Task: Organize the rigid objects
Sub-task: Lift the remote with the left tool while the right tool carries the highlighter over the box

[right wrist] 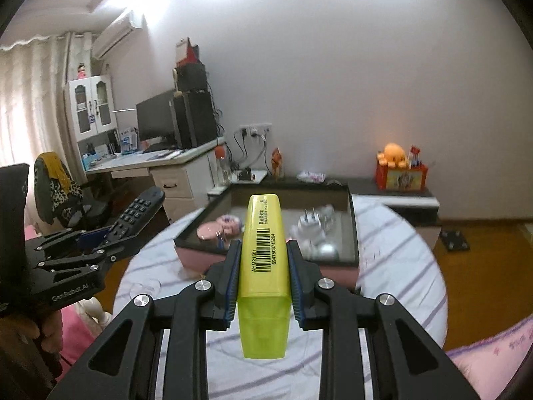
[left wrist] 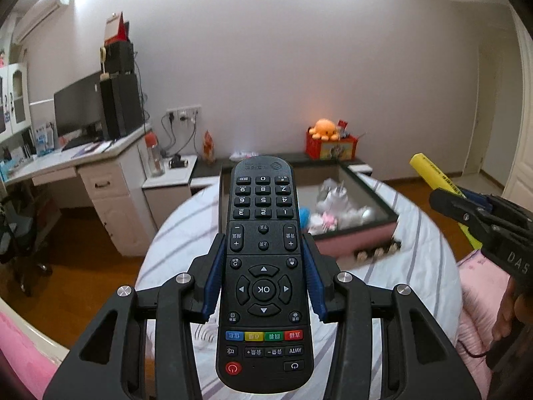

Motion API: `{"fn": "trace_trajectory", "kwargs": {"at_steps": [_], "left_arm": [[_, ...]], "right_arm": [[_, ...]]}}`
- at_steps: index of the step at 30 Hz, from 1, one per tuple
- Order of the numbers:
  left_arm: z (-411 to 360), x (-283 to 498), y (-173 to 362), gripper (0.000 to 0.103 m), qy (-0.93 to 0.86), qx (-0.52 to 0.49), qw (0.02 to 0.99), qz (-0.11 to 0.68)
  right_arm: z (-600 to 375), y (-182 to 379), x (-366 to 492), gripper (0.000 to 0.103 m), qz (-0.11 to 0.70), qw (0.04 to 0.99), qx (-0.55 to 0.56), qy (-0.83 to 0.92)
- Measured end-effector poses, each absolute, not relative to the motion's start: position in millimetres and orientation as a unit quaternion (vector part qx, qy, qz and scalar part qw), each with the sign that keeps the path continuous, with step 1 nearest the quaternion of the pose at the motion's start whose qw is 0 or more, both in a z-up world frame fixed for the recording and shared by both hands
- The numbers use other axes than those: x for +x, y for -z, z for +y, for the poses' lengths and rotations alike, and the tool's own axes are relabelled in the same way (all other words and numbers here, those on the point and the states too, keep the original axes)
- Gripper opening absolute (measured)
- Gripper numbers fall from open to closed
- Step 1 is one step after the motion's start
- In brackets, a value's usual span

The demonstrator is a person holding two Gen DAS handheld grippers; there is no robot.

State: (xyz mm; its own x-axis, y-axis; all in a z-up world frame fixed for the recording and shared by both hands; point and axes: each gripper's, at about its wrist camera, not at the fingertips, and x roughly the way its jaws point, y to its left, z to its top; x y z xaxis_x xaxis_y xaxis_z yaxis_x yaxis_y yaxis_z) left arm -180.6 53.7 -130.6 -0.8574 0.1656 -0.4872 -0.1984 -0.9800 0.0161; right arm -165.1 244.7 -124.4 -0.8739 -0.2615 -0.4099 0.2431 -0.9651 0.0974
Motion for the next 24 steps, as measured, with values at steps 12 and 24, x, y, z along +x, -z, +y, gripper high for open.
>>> {"fn": "trace_trajectory", "kwargs": {"at_steps": [12,24], "left_arm": [[70,-188,91,0.044,-0.971,-0.203,0.114,0.047],[85,-228,83,0.044,-0.973,-0.194,0.116,0.058]], "right_arm": [[240,96,-173,0.027,0.002,0.133,0.18,0.975],[244,90,-204,0.027,0.013,0.133,0.174,0.976]]}}
